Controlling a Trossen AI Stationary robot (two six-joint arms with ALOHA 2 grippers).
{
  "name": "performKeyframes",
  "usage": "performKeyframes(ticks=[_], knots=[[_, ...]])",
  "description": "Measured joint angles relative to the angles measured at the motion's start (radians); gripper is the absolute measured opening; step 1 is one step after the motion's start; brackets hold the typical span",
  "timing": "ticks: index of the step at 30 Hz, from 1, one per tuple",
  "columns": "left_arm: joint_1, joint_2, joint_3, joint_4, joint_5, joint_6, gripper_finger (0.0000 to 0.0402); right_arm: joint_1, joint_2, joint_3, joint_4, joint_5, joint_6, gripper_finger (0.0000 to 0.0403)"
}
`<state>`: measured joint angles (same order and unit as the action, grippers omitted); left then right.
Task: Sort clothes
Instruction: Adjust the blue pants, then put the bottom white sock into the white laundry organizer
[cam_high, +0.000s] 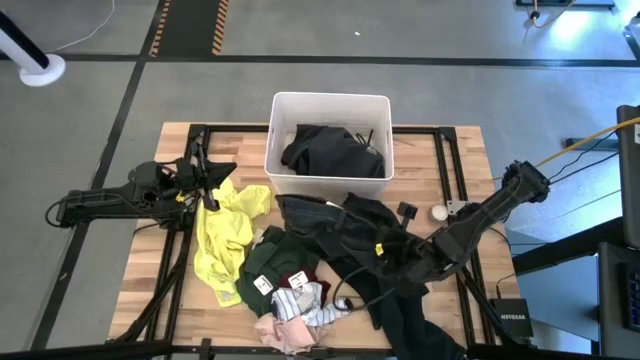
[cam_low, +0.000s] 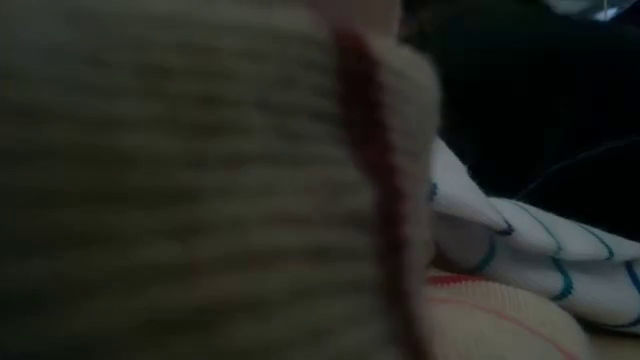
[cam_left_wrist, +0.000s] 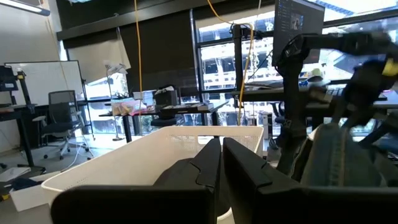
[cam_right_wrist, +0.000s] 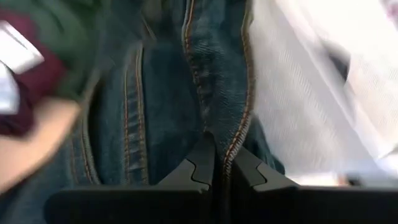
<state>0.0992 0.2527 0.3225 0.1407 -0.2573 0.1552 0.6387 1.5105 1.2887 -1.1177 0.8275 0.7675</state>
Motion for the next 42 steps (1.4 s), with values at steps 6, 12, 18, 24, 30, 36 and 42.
performKeyframes(ticks=[6,12,18,24,30,36,42], knots=[[0.0,0.0,0.0,0.002,0.0,0.002,0.0013,-0.005,0.0,-0.251,0.035,-0.103,0.298,0.0029],[0.0,0.0,0.0,0.002,0.0,0.006,0.0013,-0.014,-0.001,-0.382,0.118,-0.268,0.471,0.0058],[0.0,0.0,0.0,-0.001,0.0,-0.001,0.0013,-0.053,-0.001,-0.323,0.036,-0.337,0.462,0.0114],[0.0,0.0,0.0,-0.003,0.0,-0.002,0.0013,-0.079,-0.002,-0.11,-0.164,-0.404,0.396,0.0186],[0.0,0.0,-0.003,-0.003,0.0,-0.001,0.0013,-0.076,-0.003,0.142,-0.209,-0.413,0.321,0.0233],[0.0,0.0,-0.003,-0.002,0.0,0.001,0.0013,-0.075,-0.002,0.221,0.091,-0.372,0.102,0.0241],[0.0,0.0,-0.003,0.0,0.0,-0.001,0.0013,-0.075,0.115,0.219,0.431,-0.404,-0.194,0.0241]])
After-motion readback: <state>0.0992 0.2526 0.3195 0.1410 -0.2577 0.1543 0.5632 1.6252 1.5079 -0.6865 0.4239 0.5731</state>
